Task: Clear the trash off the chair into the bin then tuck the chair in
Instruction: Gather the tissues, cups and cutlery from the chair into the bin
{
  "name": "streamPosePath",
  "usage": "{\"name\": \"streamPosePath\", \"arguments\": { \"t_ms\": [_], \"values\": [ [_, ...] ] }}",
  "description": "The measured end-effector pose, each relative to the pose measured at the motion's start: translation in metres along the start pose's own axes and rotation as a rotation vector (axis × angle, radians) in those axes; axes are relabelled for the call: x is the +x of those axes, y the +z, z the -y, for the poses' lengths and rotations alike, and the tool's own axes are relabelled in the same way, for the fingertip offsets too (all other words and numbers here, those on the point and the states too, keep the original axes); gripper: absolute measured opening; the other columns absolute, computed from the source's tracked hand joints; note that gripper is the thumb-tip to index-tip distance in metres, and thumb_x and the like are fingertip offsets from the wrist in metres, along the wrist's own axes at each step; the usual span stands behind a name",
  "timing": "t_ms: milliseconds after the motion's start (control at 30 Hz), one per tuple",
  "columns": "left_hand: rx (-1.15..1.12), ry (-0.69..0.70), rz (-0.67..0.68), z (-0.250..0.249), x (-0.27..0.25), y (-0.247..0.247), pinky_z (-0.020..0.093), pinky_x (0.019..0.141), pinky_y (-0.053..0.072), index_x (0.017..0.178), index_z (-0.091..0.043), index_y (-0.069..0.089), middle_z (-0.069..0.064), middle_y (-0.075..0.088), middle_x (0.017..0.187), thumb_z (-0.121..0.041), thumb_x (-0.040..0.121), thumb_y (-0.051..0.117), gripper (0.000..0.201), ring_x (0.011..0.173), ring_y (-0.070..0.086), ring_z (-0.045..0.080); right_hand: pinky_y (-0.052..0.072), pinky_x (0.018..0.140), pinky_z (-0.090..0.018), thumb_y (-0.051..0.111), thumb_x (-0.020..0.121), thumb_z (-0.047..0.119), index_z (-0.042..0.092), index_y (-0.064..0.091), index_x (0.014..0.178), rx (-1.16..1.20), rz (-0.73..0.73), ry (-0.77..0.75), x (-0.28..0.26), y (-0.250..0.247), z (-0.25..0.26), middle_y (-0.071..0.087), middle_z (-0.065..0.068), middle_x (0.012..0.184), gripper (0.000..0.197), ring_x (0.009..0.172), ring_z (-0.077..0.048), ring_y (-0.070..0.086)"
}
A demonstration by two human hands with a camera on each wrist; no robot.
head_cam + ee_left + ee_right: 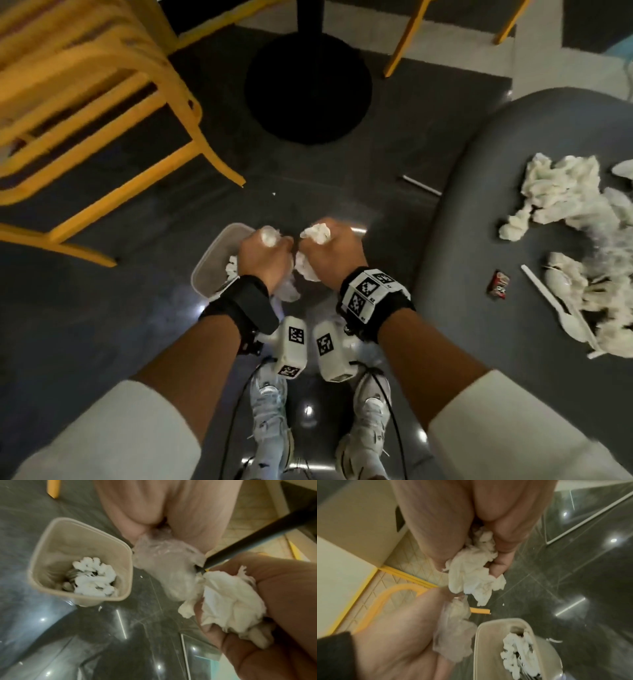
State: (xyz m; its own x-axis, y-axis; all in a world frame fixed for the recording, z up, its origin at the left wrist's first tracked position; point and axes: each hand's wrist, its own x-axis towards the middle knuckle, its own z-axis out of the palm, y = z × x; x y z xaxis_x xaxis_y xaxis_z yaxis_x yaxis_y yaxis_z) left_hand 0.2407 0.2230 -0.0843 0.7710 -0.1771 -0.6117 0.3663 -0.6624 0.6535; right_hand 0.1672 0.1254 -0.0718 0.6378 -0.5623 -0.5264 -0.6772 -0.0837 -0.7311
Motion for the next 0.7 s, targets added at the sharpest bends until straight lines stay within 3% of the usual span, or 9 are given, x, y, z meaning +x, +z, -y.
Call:
{"name": "streamPosePath", "arguments": {
  "t_ms": [100, 200, 267, 300, 367, 400, 500, 600, 700],
  "values": [
    [-0.086, -0.083, -0.08, 0.037, 0.031, -0.041, 0.031, 0.079, 0.047, 0.086, -0.018, 0.058, -0.002, 0.062, 0.086, -0.031, 0.084, 0.062, 0.013, 0.087, 0.06, 0.021, 0.055, 0.092, -0.04, 0.067, 0.087, 0.023, 0.015, 0.068, 0.103, -0.052, 0.065, 0.04, 0.021, 0.066, 0.005, 0.074, -0.006, 0.102, 0.018, 0.099, -0.026, 0.069],
    [-0.133, -0.126, -0.07, 0.078, 0.066, -0.069, 0.045, 0.087, 0.053, 0.085, -0.015, 0.057, 0.009, 0.063, 0.096, -0.037, 0.065, 0.056, 0.03, 0.094, 0.06, 0.034, 0.053, 0.098, -0.041, 0.064, 0.09, 0.027, 0.014, 0.064, 0.113, -0.13, 0.152, 0.097, 0.037, 0.12, -0.004, 0.072, -0.009, 0.115, 0.026, 0.11, -0.029, 0.066],
    [-0.197, -0.176, -0.036, 0.103, 0.085, -0.078, 0.041, 0.078, 0.052, 0.079, -0.014, 0.053, 0.007, 0.057, 0.087, -0.024, 0.06, 0.052, 0.022, 0.086, 0.057, 0.032, 0.052, 0.099, -0.041, 0.064, 0.089, 0.029, 0.019, 0.062, 0.107, -0.078, 0.147, 0.144, 0.042, 0.148, -0.014, 0.07, -0.005, 0.114, 0.021, 0.107, -0.025, 0.065],
    [-0.232, -0.196, -0.018, 0.124, 0.101, -0.077, 0.042, 0.077, 0.053, 0.085, -0.011, 0.054, 0.007, 0.058, 0.091, -0.019, 0.061, 0.051, 0.025, 0.087, 0.057, 0.03, 0.052, 0.1, -0.041, 0.063, 0.086, 0.033, 0.02, 0.062, 0.106, -0.019, 0.141, 0.173, 0.044, 0.159, -0.018, 0.069, -0.003, 0.114, 0.024, 0.106, -0.023, 0.064],
    [-0.242, -0.199, 0.04, 0.142, 0.112, -0.075, 0.053, 0.083, 0.056, 0.098, -0.015, 0.063, 0.011, 0.068, 0.101, -0.015, 0.063, 0.051, 0.038, 0.095, 0.064, 0.034, 0.049, 0.103, -0.044, 0.058, 0.075, 0.045, 0.021, 0.056, 0.131, 0.109, 0.171, 0.283, 0.051, 0.175, -0.028, 0.061, -0.006, 0.134, 0.061, 0.117, -0.027, 0.06],
    [-0.225, -0.194, 0.086, 0.15, 0.116, -0.072, 0.054, 0.082, 0.057, 0.098, -0.019, 0.067, 0.012, 0.071, 0.1, -0.013, 0.066, 0.05, 0.036, 0.095, 0.066, 0.036, 0.046, 0.105, -0.046, 0.056, 0.073, 0.047, 0.025, 0.044, 0.146, 0.161, 0.21, 0.343, 0.055, 0.18, -0.033, 0.053, -0.006, 0.145, 0.077, 0.125, -0.03, 0.055],
    [-0.208, -0.215, 0.164, 0.137, 0.103, -0.068, 0.036, 0.076, 0.053, 0.107, -0.021, 0.069, 0.009, 0.071, 0.102, -0.004, 0.087, 0.042, 0.037, 0.096, 0.066, 0.029, 0.046, 0.105, -0.046, 0.051, 0.074, 0.04, 0.031, 0.022, 0.158, 0.21, 0.297, 0.408, 0.06, 0.179, -0.038, 0.044, -0.007, 0.15, 0.089, 0.129, -0.033, 0.05],
    [-0.123, -0.183, 0.122, 0.125, 0.096, -0.066, 0.034, 0.1, 0.045, 0.128, -0.013, 0.06, 0.001, 0.059, 0.126, 0.003, 0.092, 0.04, 0.045, 0.117, 0.055, 0.024, 0.049, 0.099, -0.038, 0.052, 0.089, 0.03, 0.021, 0.044, 0.149, 0.14, 0.315, 0.352, 0.063, 0.173, -0.053, 0.058, -0.007, 0.139, 0.061, 0.122, -0.029, 0.058],
    [0.015, -0.138, 0.138, 0.113, 0.091, -0.06, 0.03, 0.096, 0.042, 0.124, -0.006, 0.064, 0.011, 0.062, 0.128, -0.001, 0.094, 0.043, 0.037, 0.116, 0.056, 0.028, 0.052, 0.104, -0.046, 0.056, 0.07, 0.048, 0.026, 0.063, 0.126, 0.014, 0.309, 0.32, 0.062, 0.157, -0.079, 0.069, -0.008, 0.127, 0.06, 0.116, -0.028, 0.064]
  ]
}}
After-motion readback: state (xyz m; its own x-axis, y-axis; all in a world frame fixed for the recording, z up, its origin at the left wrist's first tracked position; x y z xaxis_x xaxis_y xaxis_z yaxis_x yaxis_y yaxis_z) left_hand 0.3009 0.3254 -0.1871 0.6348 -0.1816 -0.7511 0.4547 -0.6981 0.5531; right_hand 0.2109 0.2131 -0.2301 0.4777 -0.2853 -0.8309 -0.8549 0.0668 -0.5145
